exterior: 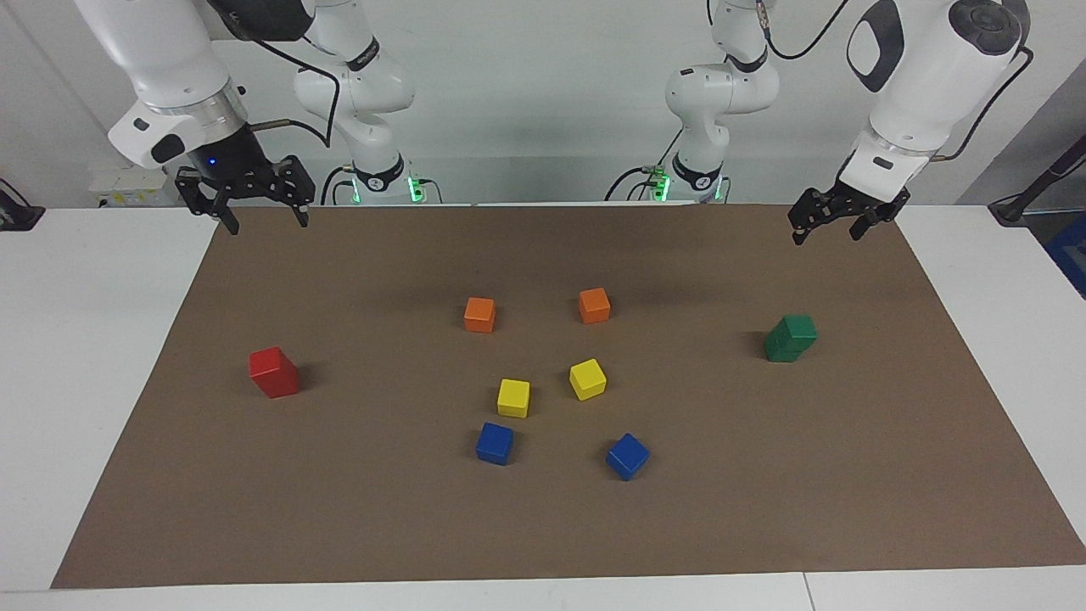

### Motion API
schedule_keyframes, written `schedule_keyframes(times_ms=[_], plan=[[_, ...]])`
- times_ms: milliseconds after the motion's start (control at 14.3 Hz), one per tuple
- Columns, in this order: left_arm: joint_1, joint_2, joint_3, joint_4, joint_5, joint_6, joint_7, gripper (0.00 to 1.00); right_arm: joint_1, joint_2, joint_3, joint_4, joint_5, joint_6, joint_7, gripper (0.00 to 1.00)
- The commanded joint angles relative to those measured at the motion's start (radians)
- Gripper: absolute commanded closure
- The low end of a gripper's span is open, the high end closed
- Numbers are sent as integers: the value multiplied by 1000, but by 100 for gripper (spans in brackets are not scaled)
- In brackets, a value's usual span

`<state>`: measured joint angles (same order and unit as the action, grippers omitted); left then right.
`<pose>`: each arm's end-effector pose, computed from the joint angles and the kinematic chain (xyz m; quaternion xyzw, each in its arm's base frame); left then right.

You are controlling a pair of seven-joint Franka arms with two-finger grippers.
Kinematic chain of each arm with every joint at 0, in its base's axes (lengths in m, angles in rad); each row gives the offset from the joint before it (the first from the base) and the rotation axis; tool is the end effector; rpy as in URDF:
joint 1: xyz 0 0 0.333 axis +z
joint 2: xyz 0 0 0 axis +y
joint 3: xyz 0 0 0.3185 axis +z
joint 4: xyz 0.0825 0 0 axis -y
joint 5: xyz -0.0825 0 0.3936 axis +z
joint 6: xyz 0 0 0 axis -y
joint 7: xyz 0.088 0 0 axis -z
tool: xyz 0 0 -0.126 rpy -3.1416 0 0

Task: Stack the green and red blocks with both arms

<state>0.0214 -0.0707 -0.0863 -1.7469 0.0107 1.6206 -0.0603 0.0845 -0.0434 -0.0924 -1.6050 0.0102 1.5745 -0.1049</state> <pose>0.5397 -0.0351 0.5663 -0.9996 0.0025 0.0274 0.0101 0.5511 -0.0042 0.6159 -0.9988 -0.0485 -0.0067 0.0067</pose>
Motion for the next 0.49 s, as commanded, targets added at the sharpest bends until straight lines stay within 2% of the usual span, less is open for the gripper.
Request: schedule_keyframes(times_ms=[0,419], plan=[[3,-6,0,-8,-12,4,-6,0,-9,5,-3,-3,-9,33,5,0],[5,-8,0,-8,-12,4,-7,0,-37,2,25,-4,-4,32,7,0]])
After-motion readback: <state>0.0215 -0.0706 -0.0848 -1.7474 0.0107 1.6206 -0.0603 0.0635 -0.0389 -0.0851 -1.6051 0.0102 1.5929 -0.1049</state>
